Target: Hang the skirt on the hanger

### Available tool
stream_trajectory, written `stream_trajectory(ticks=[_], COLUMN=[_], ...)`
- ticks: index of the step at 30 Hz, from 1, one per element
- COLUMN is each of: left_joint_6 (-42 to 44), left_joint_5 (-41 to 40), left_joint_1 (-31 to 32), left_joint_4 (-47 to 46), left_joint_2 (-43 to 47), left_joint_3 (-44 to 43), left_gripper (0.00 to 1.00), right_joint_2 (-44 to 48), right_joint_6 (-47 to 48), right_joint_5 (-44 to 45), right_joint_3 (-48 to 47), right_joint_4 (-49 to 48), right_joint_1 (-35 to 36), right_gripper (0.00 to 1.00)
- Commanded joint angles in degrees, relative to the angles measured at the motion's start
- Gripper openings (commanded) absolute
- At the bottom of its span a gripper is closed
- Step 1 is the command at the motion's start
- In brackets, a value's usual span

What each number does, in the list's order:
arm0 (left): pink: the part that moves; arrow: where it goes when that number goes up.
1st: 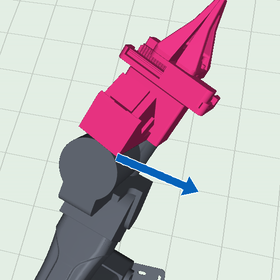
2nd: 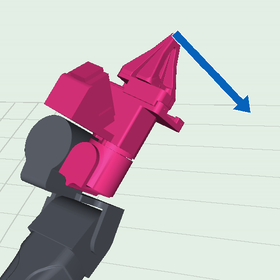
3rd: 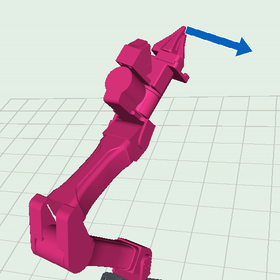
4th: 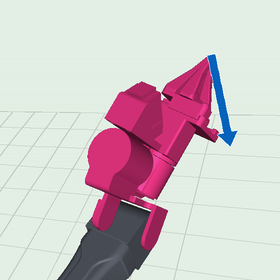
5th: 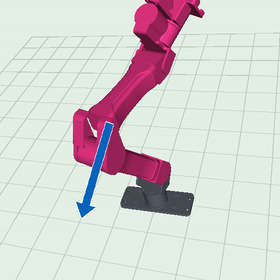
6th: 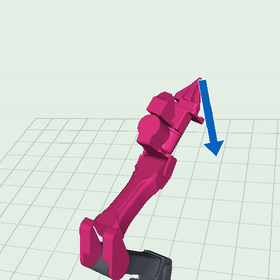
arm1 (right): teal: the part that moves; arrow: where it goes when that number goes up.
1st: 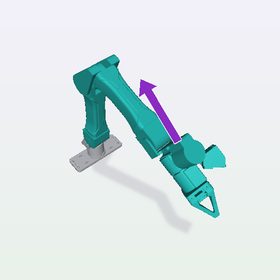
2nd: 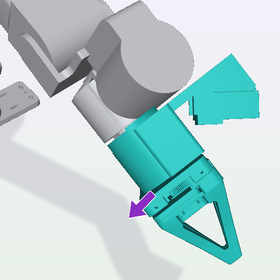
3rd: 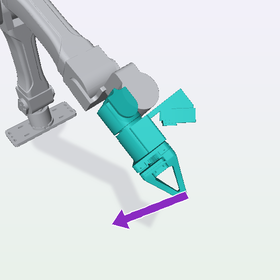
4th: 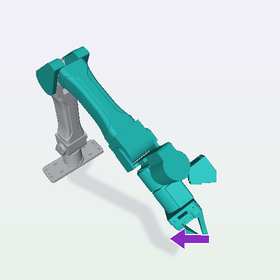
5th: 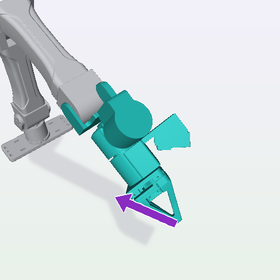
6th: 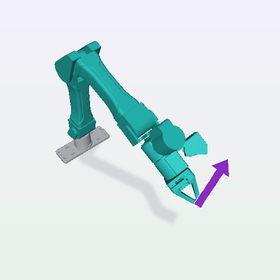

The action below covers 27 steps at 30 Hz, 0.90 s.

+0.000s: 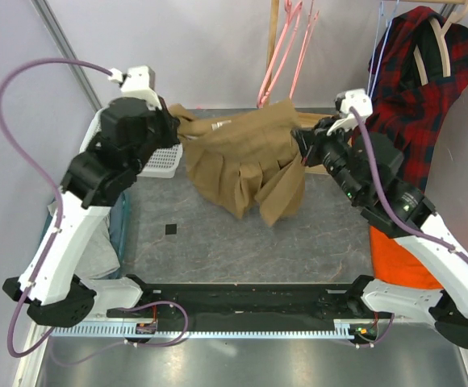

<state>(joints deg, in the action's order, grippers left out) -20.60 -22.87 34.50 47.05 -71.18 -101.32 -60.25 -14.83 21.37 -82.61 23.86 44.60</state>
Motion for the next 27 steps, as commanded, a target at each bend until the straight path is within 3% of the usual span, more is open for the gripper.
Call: stream_trajectory(ticks=[1, 5, 10, 13, 16, 18, 21, 22, 24, 27], left_joint_6=[8.47, 7.42, 2.85, -1.1, -6.1, -10.15, -14.46, -15.25, -17.1, -17.54], left_joint_5=[-2.09, 0.63, 7.75, 12.93, 19.08, 22.24, 24.18, 24.54, 24.63, 24.11], left_joint_1=[-0.14, -0.14, -0.14, -0.05, 0.3, 0.65, 2.06, 2.93, 3.99, 5.4], left_joint_4=[4.46, 4.46, 2.09, -2.56, -9.85, -14.06, -18.38, -19.18, -20.32, -20.86], left_joint_2=[-1.33, 0.07, 4.98, 9.28, 13.33, 14.66, 15.89, 16.07, 16.25, 16.33], left_joint_3=[-10.56, -7.34, 6.1, 20.68, 42.61, 49.78, 60.43, 63.41, 65.28, 66.51], left_gripper=[0.02, 0.02, 0.02, 0.02, 0.02, 0.02, 0.02, 0.02, 0.02, 0.02], right_joint_2=[0.21, 2.85, 9.09, 13.04, 17.78, 21.12, 22.72, 22.81, 23.33, 24.13], right_joint_6=[4.81, 1.66, -6.16, -11.78, -18.11, -22.06, -24.54, -24.63, -23.06, -20.34], right_joint_5=[0.52, -2.11, -5.28, -5.81, -8.08, -9.4, -12.21, -12.66, -12.4, -11.0], right_joint_3=[-6.42, 0.06, 19.56, 33.44, 47.59, 54.88, 58.34, 58.35, 56.86, 53.09], right_joint_4=[-1.44, -1.36, -1.97, -3.9, -8.72, -10.23, -10.06, -9.1, -7.69, -6.37], right_joint_1=[-0.39, -0.39, -0.39, -0.39, -0.39, -0.39, -0.39, -0.39, -0.39, -0.39], right_gripper=[0.0, 0.0, 0.0, 0.0, 0.0, 0.0, 0.19, 0.37, 0.62, 0.74])
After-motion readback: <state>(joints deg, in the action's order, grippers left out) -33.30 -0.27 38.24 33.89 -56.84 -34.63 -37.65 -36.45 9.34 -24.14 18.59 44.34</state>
